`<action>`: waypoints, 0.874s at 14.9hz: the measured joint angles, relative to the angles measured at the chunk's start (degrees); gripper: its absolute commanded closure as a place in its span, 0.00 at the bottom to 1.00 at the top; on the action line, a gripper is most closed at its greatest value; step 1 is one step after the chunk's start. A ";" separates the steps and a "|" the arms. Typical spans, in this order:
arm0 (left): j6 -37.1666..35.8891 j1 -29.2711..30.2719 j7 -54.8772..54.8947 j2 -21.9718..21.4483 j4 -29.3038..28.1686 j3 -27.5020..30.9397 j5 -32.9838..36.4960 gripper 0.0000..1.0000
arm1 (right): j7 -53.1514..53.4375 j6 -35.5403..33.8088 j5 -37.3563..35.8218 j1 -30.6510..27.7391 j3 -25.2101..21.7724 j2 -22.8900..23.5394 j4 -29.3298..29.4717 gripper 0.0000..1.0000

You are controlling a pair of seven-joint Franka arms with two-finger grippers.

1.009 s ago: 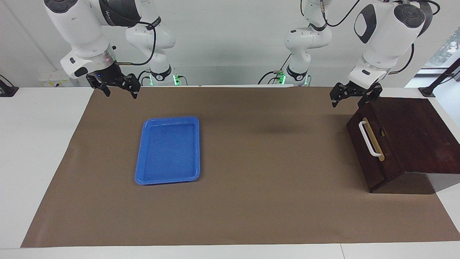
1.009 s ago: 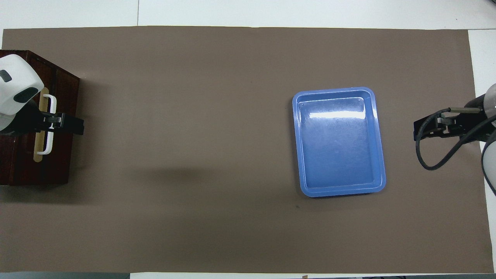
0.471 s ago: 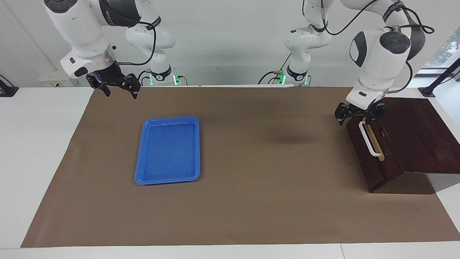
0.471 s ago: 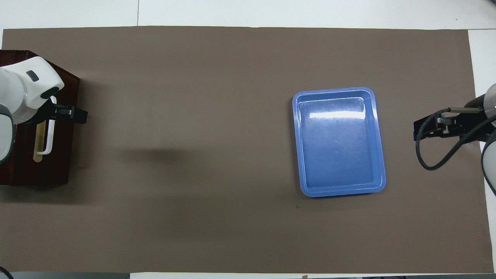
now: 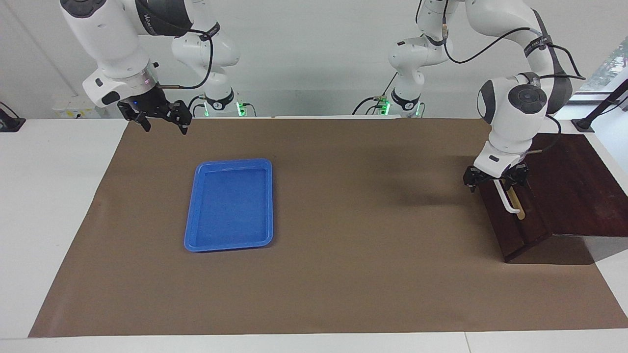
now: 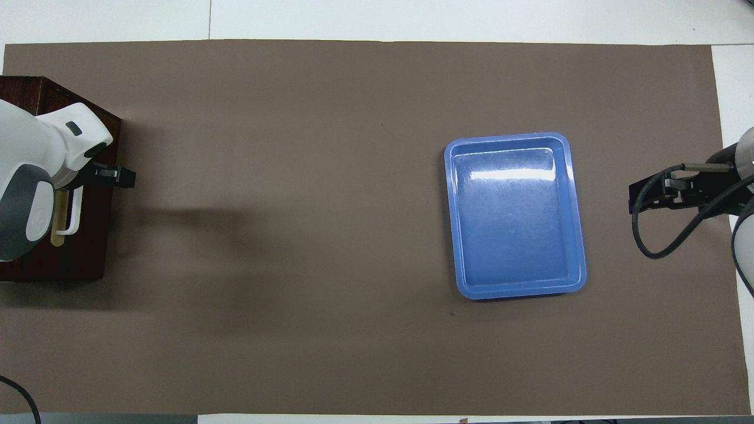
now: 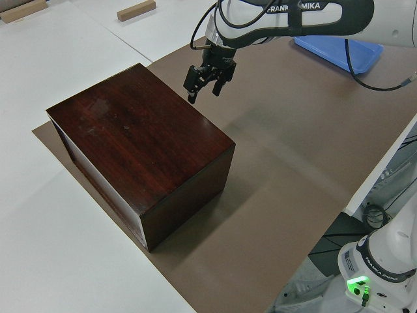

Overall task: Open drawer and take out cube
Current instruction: 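Pull the drawer handle away from the box with the left gripper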

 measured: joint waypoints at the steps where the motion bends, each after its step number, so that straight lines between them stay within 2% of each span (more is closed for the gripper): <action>1: 1.06 0.32 -0.15 0.00 -0.75 0.01 0.01 0.00 | 0.00 0.00 0.00 0.00 0.00 0.00 0.00 0.00; 13: 6.28 1.40 -0.27 -0.19 -5.68 -0.32 0.38 0.00 | 0.00 0.00 0.00 0.00 0.00 0.00 0.00 0.00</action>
